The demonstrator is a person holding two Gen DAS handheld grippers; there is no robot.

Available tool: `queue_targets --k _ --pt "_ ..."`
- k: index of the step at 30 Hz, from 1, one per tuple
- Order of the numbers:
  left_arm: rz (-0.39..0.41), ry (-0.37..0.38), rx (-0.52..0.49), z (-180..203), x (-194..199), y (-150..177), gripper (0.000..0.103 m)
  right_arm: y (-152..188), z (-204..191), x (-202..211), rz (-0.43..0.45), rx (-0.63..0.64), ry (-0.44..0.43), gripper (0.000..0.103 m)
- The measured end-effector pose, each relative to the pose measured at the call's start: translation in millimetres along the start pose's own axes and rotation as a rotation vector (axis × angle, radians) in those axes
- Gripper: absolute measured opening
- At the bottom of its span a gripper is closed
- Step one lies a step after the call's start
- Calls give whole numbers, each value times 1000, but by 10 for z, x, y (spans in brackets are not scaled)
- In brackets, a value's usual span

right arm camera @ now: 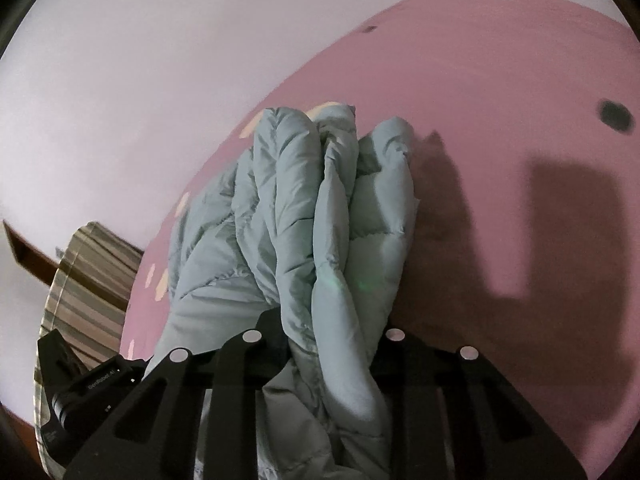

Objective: Fold large clothes

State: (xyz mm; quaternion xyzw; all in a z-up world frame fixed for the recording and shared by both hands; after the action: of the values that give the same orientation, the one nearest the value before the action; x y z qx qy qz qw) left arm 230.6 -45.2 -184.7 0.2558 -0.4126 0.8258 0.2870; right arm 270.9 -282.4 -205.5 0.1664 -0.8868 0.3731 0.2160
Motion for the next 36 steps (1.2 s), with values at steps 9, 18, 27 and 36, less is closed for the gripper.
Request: queue_targets --k 9,18,27,36 --pt "110 -66 2 -373 9 -686 29 21 -710 -627 -31 63 -86 24" --pt "71 -113 32 -778 -386 -857 29 253 -807 -1134 -95 96 -56 24" --pt "75 -122 -36 -758 -418 -842 31 300 -650 -1142 -109 63 -57 27" --pt "77 -142 -92 -732 -349 -861 43 277 -639 -1099 -112 59 -41 36"
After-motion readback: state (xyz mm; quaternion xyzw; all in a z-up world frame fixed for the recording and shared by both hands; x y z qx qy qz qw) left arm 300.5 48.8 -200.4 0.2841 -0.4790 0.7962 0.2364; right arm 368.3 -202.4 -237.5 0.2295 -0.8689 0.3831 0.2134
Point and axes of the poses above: each gripper's, at about its wrist camera, not at the fingertips, and x roughly against the way its jaws point, z to its right, y to its underside, the point moved 3 cm from there along -x, roughly the way its jaws point, and after that the axes turned 13 degrees about z, right-handed, at the moved point
